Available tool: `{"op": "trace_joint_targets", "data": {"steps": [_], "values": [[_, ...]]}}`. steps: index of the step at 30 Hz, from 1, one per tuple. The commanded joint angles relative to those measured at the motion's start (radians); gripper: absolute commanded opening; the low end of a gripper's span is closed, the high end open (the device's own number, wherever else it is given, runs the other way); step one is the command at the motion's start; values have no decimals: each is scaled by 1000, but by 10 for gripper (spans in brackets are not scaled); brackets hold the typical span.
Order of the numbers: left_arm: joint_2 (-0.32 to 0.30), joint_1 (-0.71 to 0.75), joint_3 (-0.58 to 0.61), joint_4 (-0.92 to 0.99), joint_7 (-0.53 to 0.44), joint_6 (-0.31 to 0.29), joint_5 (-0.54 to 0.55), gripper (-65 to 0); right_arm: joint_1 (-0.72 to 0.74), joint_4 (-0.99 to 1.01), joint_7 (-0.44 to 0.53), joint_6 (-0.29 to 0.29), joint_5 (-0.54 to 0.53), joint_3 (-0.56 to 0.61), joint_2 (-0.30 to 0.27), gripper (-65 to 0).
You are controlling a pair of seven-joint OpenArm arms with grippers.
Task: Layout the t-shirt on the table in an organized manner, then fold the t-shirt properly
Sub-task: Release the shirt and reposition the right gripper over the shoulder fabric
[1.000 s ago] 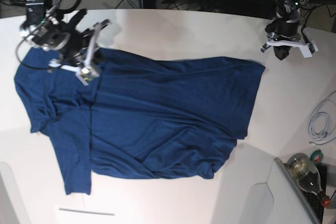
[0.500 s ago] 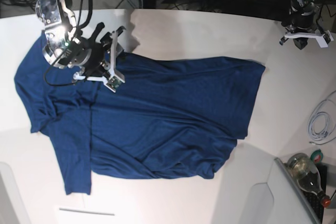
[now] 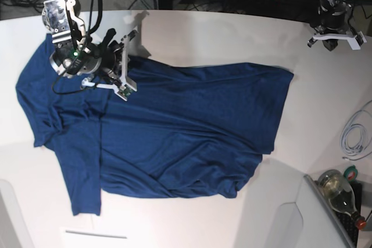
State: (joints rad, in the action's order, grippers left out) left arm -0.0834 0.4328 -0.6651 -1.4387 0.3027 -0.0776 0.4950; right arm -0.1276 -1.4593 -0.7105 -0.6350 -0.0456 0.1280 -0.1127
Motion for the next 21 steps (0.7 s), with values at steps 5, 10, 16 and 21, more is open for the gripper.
{"op": "trace_joint_targets", "data": {"steps": [5, 10, 16, 21], "values": [[-11, 4, -5, -9, -23, -1, 1, -650, -40, -53, 12, 1, -13, -6, -3, -627], [-13, 2, -6, -15, -23, -1, 0, -650, -151, -168, 12, 1, -13, 0, -5, -627], [-13, 1, -2, -15, -23, -1, 0, -650, -206, -226, 19, 7, -13, -9, -3, -620], [-13, 1, 3, -17, -23, -1, 0, -650, -103, -180, 12, 7, -13, 0, -3, -507]]}}
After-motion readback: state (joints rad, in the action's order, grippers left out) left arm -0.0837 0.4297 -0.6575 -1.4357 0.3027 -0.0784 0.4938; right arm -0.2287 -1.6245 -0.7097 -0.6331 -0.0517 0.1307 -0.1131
